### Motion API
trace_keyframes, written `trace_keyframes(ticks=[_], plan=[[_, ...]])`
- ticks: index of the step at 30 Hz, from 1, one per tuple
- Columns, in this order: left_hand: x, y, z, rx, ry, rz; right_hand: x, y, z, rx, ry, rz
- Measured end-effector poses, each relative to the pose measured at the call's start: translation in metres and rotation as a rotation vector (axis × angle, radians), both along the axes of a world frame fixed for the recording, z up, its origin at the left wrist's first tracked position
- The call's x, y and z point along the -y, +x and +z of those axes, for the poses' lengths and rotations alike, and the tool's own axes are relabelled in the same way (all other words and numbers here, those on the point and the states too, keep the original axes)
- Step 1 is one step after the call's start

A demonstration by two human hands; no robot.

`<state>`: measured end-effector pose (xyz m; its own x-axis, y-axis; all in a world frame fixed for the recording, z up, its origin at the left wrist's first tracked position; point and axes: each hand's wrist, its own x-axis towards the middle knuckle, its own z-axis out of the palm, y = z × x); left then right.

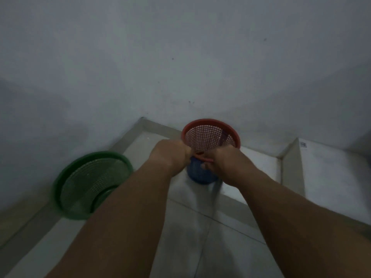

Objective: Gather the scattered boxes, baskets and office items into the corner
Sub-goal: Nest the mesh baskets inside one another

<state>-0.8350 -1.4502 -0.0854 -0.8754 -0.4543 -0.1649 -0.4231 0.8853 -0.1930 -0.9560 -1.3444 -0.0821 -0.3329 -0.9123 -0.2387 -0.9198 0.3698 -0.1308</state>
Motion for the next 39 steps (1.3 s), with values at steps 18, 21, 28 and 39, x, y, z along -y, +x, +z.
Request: trace_keyframes(ticks=[18,21,28,39], plan=[[0.073,0.238,-0.091,0.118,0.133,0.737,0.121,0.179,-0.083,0.079,-0.034,0.380],[0.101,0.245,-0.107,0.160,0.123,0.790,0.143,0.175,-0.101,0.049,0.100,0.307],[0.125,0.247,-0.142,0.065,0.240,0.978,0.161,0.180,-0.141,0.267,0.004,-0.059],[0.098,0.210,-0.048,-0.540,0.291,1.138,0.123,0.139,-0.060,0.200,-0.332,-0.107]])
